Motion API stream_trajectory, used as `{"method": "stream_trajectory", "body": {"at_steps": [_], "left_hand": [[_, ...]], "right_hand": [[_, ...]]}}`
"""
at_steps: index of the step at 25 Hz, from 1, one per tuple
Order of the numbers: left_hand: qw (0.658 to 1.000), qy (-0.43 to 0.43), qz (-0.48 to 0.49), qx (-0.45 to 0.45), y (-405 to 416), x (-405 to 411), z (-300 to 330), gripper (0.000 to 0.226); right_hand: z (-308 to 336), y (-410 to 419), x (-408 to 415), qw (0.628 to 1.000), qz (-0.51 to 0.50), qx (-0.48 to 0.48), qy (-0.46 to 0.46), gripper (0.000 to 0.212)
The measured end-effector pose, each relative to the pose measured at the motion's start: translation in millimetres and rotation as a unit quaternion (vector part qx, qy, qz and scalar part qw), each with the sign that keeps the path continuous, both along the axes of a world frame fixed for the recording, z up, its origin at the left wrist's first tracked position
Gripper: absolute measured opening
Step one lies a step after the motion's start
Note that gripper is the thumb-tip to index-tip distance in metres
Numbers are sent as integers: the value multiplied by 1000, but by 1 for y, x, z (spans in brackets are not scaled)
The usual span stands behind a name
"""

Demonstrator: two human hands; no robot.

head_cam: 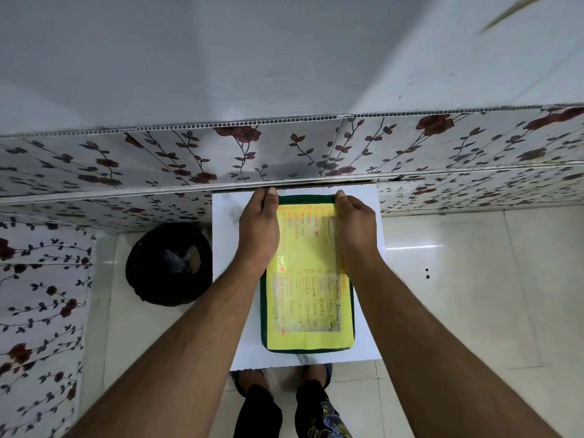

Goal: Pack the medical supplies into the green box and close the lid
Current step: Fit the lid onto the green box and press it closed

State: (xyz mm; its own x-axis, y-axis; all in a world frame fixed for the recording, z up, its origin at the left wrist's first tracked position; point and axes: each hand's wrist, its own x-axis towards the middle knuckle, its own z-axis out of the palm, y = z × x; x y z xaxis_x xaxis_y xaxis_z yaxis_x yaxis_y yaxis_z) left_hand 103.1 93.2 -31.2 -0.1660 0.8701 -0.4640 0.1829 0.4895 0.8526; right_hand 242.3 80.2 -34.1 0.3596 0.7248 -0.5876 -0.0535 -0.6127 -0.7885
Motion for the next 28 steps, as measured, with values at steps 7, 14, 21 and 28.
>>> {"method": "stream_trajectory", "body": {"at_steps": [7,14,21,28], "left_hand": [[997,66,-14,47,4,1,-14,30],[986,151,-67,-15,-69,-20,17,27],[955,273,-114,-2,-105,-11,3,44],[966,20,-155,-205,-140,-55,17,39]], "right_hand": [[2,2,-3,1000,2,11,-29,34],[17,-74,23,985,162,-62,12,42],[16,-91,13,988,142,-57,-9,26],[28,-133,34,960,243,-135,40,62]]}}
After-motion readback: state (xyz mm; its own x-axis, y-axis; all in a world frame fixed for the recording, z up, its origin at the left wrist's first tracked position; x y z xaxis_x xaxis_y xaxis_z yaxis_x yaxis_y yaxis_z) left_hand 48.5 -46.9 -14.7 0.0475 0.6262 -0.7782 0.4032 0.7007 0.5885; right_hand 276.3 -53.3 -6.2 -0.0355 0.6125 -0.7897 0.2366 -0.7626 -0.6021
